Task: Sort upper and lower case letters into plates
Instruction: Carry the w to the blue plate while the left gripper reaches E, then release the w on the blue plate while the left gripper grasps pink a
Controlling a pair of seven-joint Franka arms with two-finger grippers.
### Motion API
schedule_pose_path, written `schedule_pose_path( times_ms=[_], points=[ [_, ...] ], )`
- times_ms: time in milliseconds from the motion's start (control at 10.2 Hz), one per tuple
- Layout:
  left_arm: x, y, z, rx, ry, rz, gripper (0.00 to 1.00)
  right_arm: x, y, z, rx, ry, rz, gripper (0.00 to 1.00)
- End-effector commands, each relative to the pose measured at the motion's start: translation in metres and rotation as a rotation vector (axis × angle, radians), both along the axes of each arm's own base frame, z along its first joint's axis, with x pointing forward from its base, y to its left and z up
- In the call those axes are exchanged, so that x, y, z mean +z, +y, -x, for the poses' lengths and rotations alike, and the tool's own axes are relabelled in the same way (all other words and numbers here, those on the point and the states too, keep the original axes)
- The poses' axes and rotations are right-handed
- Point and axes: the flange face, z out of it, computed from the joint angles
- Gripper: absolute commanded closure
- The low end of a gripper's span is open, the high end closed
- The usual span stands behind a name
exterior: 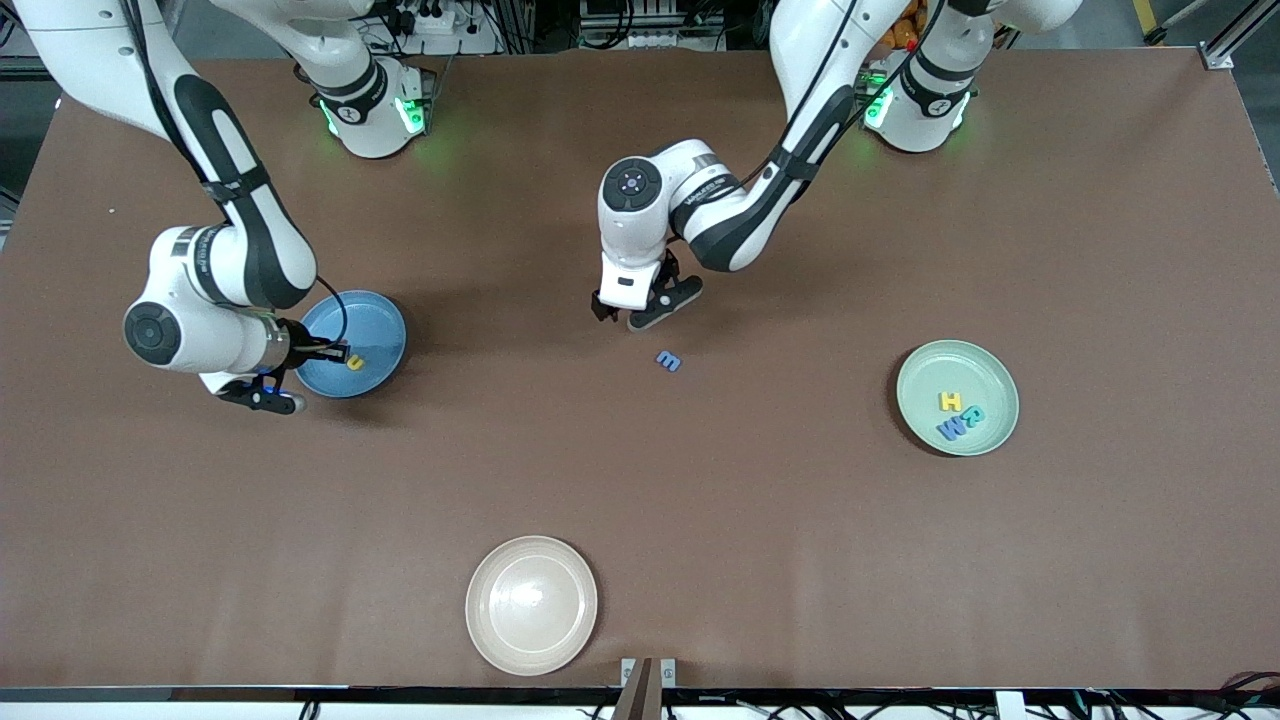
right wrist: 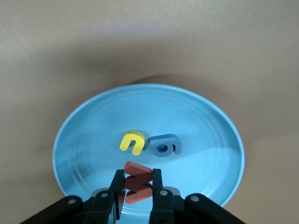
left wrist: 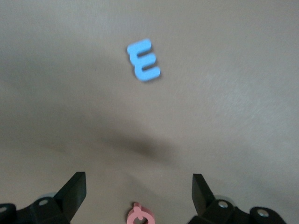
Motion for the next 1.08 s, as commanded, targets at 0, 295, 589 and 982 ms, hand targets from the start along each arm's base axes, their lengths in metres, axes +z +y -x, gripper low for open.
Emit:
schedule_pose_path(
  times_ms=[0, 295, 589, 982],
  points=[
    [-0.018, -0.019, 0.008, 0.021, -0.021, -0.018, 0.08, 0.009, 0.0, 0.013, 0.003, -0.015, -0.016, 0.62],
    [-0.038, -0.032, 0.027, -0.011, -0.013, -0.039, 0.15, 0.01, 0.002, 0.012, -0.006, -0.005, -0.015, 0.0],
    [-0.044, -0.04, 0.04, -0.031, -0.014, -0.047, 0.18, 0.038, 0.028, -0.01, -0.053, -0.002, -0.042, 0.0],
    [-0.039, -0.048, 0.043, -0.035, -0.019, -0.034, 0.21, 0.052, 0.088, -0.027, -0.076, -0.044, -0.03, 0.0]
  ],
)
